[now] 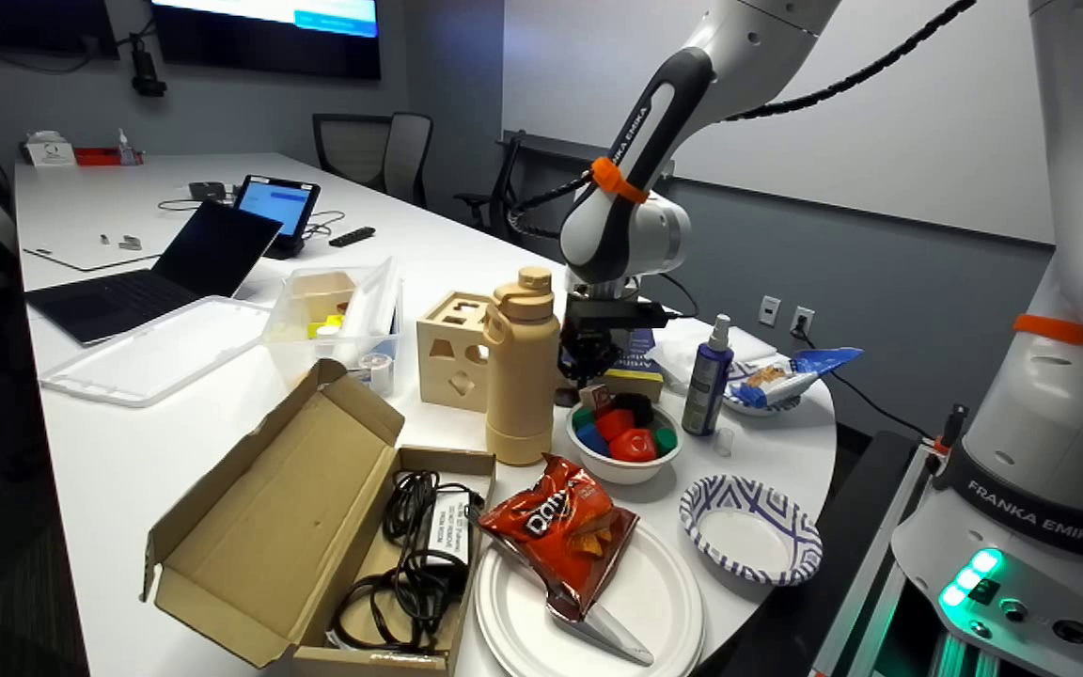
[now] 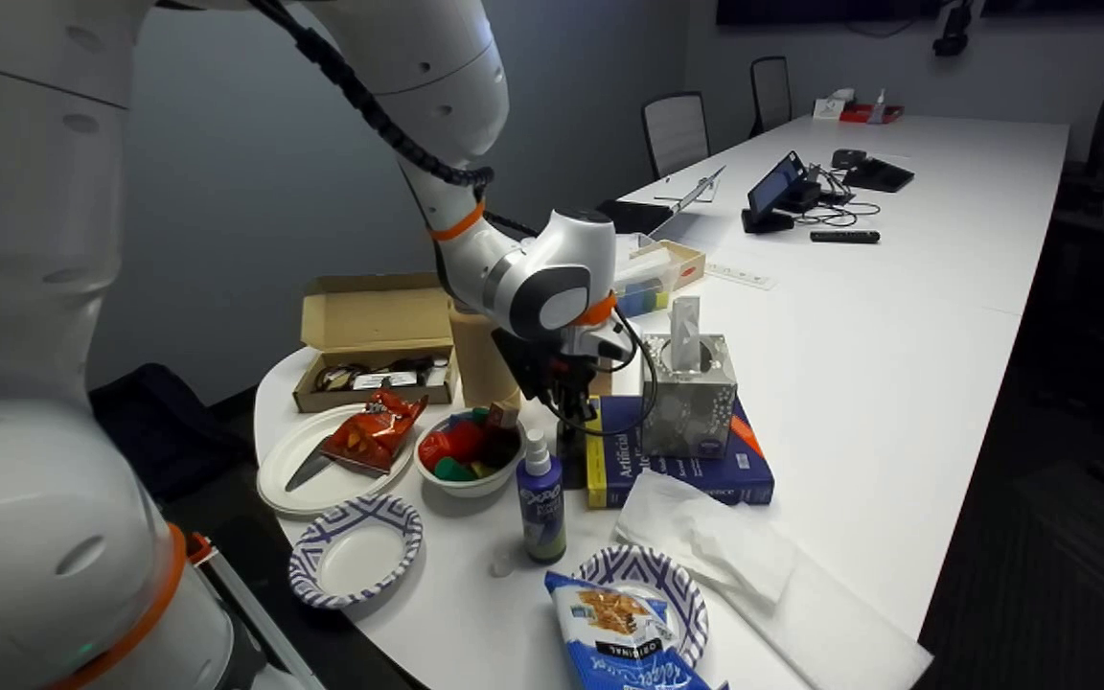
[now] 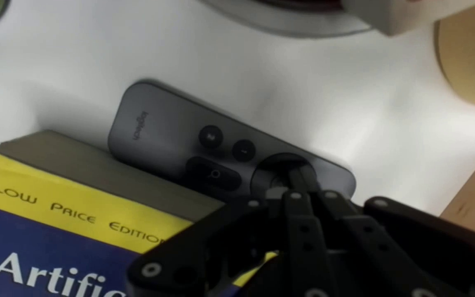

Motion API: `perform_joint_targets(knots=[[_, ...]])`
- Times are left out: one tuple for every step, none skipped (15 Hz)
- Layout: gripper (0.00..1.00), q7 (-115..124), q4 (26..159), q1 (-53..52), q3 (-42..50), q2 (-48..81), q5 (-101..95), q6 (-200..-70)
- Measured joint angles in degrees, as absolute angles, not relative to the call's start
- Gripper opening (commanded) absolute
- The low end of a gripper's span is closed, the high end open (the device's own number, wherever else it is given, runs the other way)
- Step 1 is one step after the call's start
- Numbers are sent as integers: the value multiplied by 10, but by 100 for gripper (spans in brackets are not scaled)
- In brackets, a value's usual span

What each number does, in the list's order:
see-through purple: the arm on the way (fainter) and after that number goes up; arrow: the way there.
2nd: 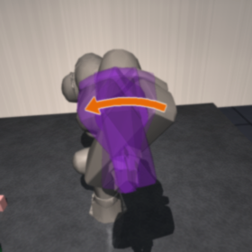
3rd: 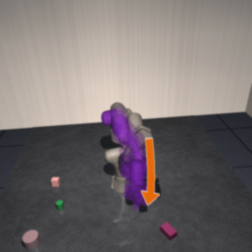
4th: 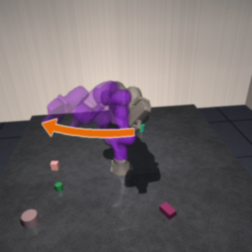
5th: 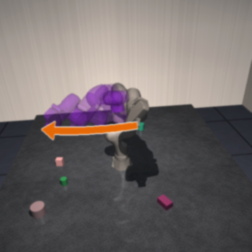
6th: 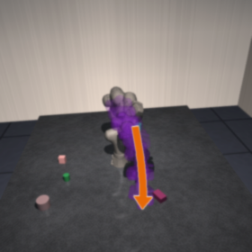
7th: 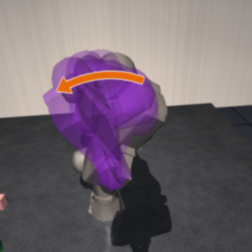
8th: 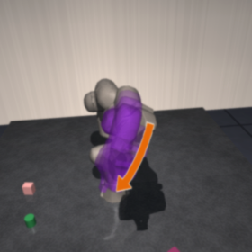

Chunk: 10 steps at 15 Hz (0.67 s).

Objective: Press a button on the remote

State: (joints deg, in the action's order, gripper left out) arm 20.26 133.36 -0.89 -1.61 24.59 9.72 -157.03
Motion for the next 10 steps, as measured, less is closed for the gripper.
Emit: perform_joint_targets(knots=[[0, 202, 1332, -9, -17, 247, 97, -1570], [0, 202, 1331, -9, -16, 247, 97, -1568], [0, 202, 1330, -9, -16, 248, 97, -1566], [0, 202, 1328, -9, -16, 248, 97, -1563], [0, 202, 1325, -9, -16, 249, 97, -1558], [0, 202, 1322, -9, -15, 250, 97, -1554], [0, 202, 1320, -9, -15, 251, 97, -1550], [0, 202, 1318, -9, -15, 252, 97, -1547], [0, 201, 1318, -9, -14, 252, 97, -1546], [0, 201, 1318, -9, -14, 252, 97, -1546]])
